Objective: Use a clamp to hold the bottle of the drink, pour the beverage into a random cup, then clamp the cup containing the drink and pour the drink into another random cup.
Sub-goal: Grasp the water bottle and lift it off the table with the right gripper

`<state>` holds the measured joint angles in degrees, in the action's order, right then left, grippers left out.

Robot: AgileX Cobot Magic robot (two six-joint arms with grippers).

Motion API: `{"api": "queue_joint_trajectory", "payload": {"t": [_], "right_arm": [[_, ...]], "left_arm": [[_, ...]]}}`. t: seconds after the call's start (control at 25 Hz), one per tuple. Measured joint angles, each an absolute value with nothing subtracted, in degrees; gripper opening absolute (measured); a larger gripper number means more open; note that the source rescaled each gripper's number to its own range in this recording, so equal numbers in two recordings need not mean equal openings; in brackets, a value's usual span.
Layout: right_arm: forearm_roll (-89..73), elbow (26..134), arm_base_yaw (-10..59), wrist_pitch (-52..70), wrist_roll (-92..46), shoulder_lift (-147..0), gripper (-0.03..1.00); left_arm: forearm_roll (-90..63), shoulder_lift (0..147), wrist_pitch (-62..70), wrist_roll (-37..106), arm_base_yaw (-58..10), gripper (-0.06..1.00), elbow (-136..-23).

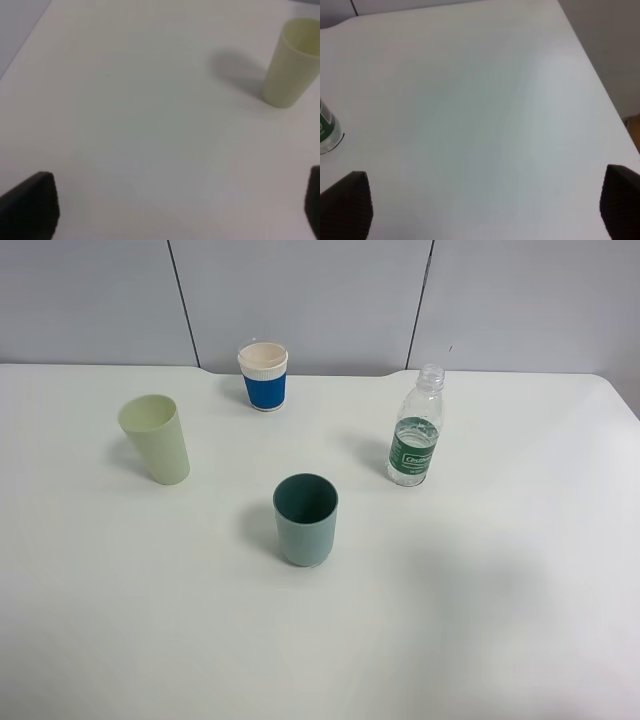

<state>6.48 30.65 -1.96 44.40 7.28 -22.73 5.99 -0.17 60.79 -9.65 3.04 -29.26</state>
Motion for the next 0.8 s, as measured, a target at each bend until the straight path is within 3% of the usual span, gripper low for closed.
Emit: {"api": "queue_joint_trajectory", "payload": {"t": [0.48,0.8], "right_arm": [[3.2,30.7,-1.5,25.9,7.1,-43.0,0.94],[4.8,30.7,9.6,14.3,7.1,-55.5,0.94]], "left_arm": [[6.0,-0.2,60.8,-9.7,3.0,1.0,-29.3],[6.0,-0.2,60.8,-9.7,3.0,1.0,-29.3]]}}
